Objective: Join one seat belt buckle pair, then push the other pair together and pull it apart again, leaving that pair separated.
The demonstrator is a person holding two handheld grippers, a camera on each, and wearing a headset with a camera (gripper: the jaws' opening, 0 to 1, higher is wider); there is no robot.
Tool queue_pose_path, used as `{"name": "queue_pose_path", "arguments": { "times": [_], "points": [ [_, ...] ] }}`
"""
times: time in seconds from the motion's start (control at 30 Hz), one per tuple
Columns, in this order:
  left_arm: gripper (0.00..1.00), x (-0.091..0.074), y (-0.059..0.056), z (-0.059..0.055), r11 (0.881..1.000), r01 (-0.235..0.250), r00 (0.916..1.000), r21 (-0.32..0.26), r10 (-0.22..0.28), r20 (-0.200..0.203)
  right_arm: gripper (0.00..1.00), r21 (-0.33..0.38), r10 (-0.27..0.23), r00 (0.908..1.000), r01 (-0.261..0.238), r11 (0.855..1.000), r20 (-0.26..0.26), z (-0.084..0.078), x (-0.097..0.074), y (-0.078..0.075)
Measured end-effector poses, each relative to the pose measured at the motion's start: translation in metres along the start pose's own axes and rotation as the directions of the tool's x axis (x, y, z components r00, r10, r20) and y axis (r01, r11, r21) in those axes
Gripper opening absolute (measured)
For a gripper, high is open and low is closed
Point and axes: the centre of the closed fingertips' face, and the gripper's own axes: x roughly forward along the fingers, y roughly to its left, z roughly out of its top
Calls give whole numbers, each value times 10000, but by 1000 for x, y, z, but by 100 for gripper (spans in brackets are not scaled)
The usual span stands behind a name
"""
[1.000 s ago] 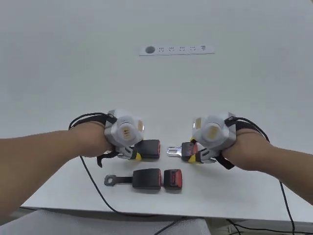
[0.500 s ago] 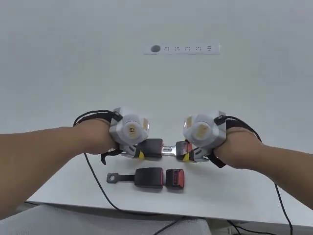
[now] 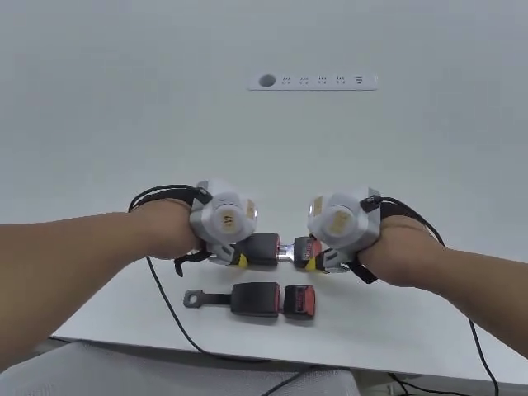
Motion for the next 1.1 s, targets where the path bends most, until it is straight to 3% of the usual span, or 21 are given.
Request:
{"name": "queue_pose_path", "arguments": {
  "times": [0.5, 0.57, 0.6, 0.63, 0.7, 0.8, 1.1],
  "points": [
    [31, 1, 0, -1, 9996, 113, 9999, -250, -111, 75, 29, 122, 100, 9999, -101, 9999, 82, 2, 3, 0],
    [30, 1, 0, -1, 9996, 145, 9999, -254, -143, 97, 28, 266, 130, 9997, -136, 9996, 215, 5, 4, 0],
    [30, 2, -1, -1, 9996, 190, 9998, -203, -188, 103, 28, 511, 233, 9973, -268, 9983, 693, 15, 7, 2],
    [30, 2, -1, -1, 9996, 265, 9996, -96, -264, 75, 28, 714, 276, 9971, -327, 9969, 706, 17, 10, 4],
    [30, 2, 0, -2, 9994, 301, 9995, -162, -300, 68, 28, 324, 44, 9996, -53, 9995, 277, 19, 13, 2],
    [30, 2, -1, -2, 9993, 284, 9994, -232, -279, 189, 28, 426, 157, 9979, -184, 9989, 630, 17, 10, 1],
    [31, 0, -2, 0, 9995, 176, 9997, -257, -172, 149, 29, 289, 227, 9986, -240, 9993, 475, 17, 11, 2]
  ]
}}
